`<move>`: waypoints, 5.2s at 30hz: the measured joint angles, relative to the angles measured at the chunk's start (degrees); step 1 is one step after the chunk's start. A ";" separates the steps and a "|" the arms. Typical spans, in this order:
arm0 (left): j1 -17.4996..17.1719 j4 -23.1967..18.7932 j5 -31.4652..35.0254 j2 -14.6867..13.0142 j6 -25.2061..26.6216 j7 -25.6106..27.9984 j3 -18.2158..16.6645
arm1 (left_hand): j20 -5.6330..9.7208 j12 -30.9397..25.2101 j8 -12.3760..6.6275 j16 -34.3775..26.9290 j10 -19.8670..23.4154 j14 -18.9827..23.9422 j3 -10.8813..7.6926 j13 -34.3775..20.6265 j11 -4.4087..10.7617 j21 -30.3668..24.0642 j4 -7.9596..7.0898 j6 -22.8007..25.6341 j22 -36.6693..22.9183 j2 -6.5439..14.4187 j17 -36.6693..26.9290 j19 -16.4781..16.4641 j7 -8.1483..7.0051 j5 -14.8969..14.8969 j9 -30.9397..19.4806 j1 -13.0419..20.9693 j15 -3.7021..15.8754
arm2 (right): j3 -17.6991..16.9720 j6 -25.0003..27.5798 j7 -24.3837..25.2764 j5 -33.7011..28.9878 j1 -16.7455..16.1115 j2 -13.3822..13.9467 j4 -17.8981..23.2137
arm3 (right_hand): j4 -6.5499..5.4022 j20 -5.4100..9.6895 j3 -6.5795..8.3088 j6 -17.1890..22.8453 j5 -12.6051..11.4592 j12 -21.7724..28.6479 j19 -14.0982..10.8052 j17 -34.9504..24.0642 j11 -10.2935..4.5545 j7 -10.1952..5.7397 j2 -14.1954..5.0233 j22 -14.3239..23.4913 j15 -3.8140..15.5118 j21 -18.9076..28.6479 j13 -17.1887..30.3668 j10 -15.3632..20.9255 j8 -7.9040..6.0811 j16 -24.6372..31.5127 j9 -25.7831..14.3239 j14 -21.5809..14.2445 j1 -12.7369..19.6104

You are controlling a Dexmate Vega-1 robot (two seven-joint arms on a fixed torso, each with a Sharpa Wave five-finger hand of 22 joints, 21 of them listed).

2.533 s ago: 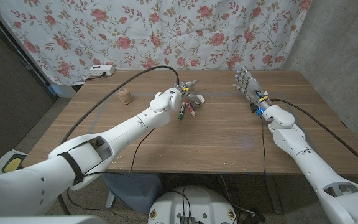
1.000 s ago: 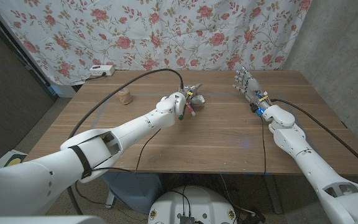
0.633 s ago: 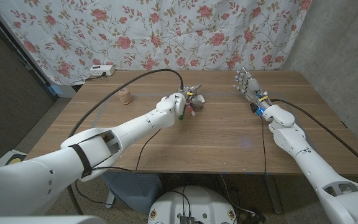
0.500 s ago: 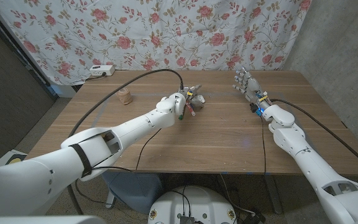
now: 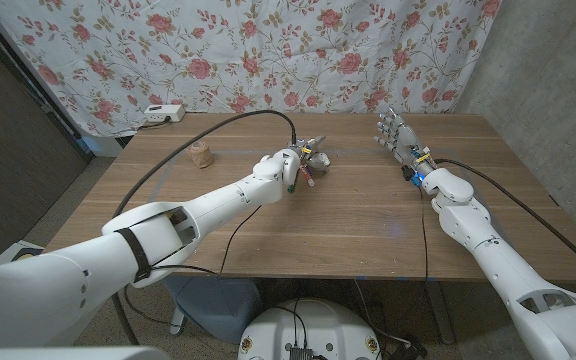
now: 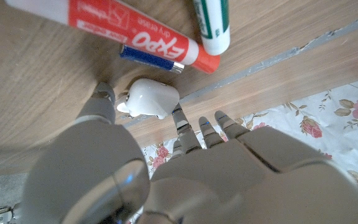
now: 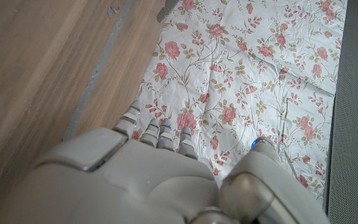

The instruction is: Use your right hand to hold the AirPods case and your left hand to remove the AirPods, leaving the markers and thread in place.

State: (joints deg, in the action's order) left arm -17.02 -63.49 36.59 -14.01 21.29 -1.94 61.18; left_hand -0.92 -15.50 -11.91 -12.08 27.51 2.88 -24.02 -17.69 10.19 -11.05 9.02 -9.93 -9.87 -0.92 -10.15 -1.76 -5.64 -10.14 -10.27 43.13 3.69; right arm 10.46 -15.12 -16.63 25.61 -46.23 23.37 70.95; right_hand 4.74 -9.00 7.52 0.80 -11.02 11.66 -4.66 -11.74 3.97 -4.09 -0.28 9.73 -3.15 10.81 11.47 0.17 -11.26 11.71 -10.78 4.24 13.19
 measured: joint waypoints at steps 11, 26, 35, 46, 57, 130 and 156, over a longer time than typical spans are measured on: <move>-0.33 -0.62 -0.43 -0.37 -0.16 0.42 0.34 | 0.20 -1.27 0.00 0.00 1.59 1.74 -0.33 -0.41 -0.13 0.00 0.33 0.00 0.00 1.21 0.00 -0.82 0.00 0.01 0.00 1.95 1.12 | 0.03 0.22 0.11 -0.10 -0.14 -0.09 0.23 | 0.00 0.00 0.00 0.00 0.00 0.00 0.00 0.00 0.00 0.00 0.00 0.00 -0.04 0.00 0.00 0.00 0.00 0.00 0.00 0.04 0.00; -1.22 -1.91 -0.47 -1.01 -0.24 0.49 0.38 | 0.07 -2.83 0.00 0.01 2.74 3.63 -0.56 -0.97 -1.28 0.00 0.56 0.22 0.29 1.73 0.00 -1.35 -0.22 0.01 0.00 4.21 1.99 | 0.26 0.62 0.43 -0.16 -0.55 -0.09 1.13 | -0.01 0.00 0.00 0.00 0.00 0.00 0.00 -0.01 0.00 0.00 -0.22 0.00 -0.24 0.00 0.00 0.00 0.00 0.00 0.00 0.24 -0.22; -1.63 -2.08 -0.22 -1.18 -1.29 1.37 0.34 | 0.39 -4.15 -0.47 0.01 4.59 6.79 -0.79 -0.97 -3.14 0.00 0.79 0.31 0.29 2.03 0.00 -2.70 -1.75 0.01 0.00 6.49 3.31 | 0.31 0.69 0.55 -0.17 -0.72 -0.09 1.46 | -0.01 0.00 0.00 0.00 0.00 0.00 0.00 -0.01 0.00 0.00 -0.22 0.00 -0.24 0.00 0.00 0.00 0.00 0.00 0.00 0.24 -0.22; -2.58 -2.08 -0.79 -1.23 -3.00 3.00 -0.50 | 0.82 -5.95 -0.49 -0.44 6.40 11.23 -0.79 -0.97 -4.96 0.00 0.79 1.75 0.28 2.52 -0.14 -3.68 -1.73 -0.24 0.00 9.49 5.27 | 0.34 0.89 0.88 -0.16 -0.97 -0.05 1.89 | -0.01 0.00 0.00 0.01 0.00 0.00 0.00 -0.01 0.00 0.00 -0.22 0.00 -0.24 0.00 0.00 0.00 0.00 0.00 0.00 0.24 -0.22; -3.96 -3.32 -1.38 -1.62 -3.72 4.55 -1.86 | 1.13 -8.81 -0.49 -0.44 7.21 11.69 -0.76 -0.97 -5.78 0.00 0.76 2.26 0.28 2.58 -0.13 -3.99 -1.84 -0.24 0.00 10.12 5.52 | 0.38 0.94 0.92 -0.05 -1.10 0.01 2.03 | 0.16 0.00 -0.17 0.01 0.00 0.00 0.00 -0.01 0.00 0.00 -0.22 0.00 -0.24 0.00 0.00 0.00 0.00 0.00 0.00 0.24 -0.22; -10.24 -9.85 -18.76 -0.53 -17.78 13.61 -18.09 | 0.92 -9.26 0.49 0.73 8.95 10.74 1.07 -5.97 -2.35 0.00 -0.09 2.76 0.25 2.46 -0.38 -4.18 -0.90 -0.05 0.00 11.05 4.57 | -0.82 -1.52 -0.09 1.69 -2.74 -0.31 1.84 | 0.15 0.00 -0.16 0.01 0.00 0.00 0.00 -0.01 0.00 0.00 -0.43 0.00 -0.23 0.00 0.00 0.00 0.00 0.00 0.00 0.23 -0.43; -9.63 -5.95 -28.95 0.32 -26.24 12.58 -20.38 | 0.92 -9.33 0.49 0.72 8.64 10.01 1.54 -6.11 -2.04 0.00 -0.09 3.07 0.25 2.71 -0.37 -4.18 -0.60 -0.26 0.00 11.31 3.86 | -0.73 -1.93 -0.56 2.09 -2.93 -1.06 1.43 | 0.64 0.00 -0.16 0.01 0.00 0.00 0.00 -0.01 0.26 0.00 -0.43 0.00 -0.23 0.00 0.00 0.26 0.00 0.00 0.00 0.23 -0.43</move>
State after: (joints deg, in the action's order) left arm -26.65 -69.44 7.63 -13.69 -4.95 10.64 40.81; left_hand 0.00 -24.84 -11.42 -11.36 36.16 12.89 -22.49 -23.80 8.14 -11.05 8.92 -6.86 -9.62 1.78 -10.52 -5.94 -6.24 -10.40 -10.27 54.44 7.55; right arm 9.74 -17.05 -17.19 27.70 -49.16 22.31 72.38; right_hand 5.38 -9.00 7.36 0.81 -11.02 11.65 -4.66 -11.75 4.22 -4.09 -0.71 9.73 -3.39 10.81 11.47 0.43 -11.26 11.71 -10.77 4.48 12.76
